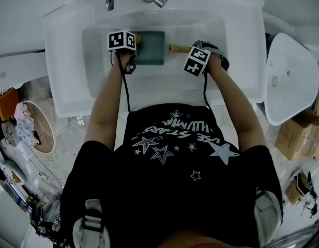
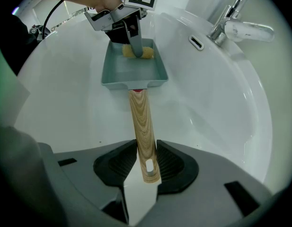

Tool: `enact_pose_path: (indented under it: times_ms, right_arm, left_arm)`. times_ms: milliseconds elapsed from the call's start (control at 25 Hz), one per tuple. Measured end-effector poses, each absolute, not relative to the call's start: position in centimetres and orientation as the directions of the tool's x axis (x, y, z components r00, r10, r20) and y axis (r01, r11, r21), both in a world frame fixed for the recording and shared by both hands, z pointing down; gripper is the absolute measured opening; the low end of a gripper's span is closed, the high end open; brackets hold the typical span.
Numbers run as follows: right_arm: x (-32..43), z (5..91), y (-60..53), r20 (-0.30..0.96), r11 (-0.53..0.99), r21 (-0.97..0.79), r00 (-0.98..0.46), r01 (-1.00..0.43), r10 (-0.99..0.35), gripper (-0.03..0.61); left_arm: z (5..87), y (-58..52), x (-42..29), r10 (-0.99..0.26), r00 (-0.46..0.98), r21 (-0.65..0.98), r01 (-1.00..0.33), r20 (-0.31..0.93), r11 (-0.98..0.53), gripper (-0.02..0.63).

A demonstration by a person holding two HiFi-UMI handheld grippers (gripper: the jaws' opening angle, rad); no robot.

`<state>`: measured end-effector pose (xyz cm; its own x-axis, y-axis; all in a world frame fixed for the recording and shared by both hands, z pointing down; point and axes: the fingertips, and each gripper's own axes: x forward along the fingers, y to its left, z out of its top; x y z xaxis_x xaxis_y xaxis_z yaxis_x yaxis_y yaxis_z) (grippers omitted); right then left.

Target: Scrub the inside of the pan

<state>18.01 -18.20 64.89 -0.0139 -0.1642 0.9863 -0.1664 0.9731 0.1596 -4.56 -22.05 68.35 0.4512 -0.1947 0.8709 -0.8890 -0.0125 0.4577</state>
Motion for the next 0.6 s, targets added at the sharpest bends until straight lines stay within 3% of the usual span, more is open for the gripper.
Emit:
enact_pose_path:
  times_ms: [600]
  right_arm:
    - [18.1,64.9,-18.1,0.987,0.975,0.157,-0.009,-0.16,-0.161,0.124]
  left_arm:
    - [66.9,-20.3,3.3,-0.137,0.6,0.594,-0.8,0.788,-0.086,0.135]
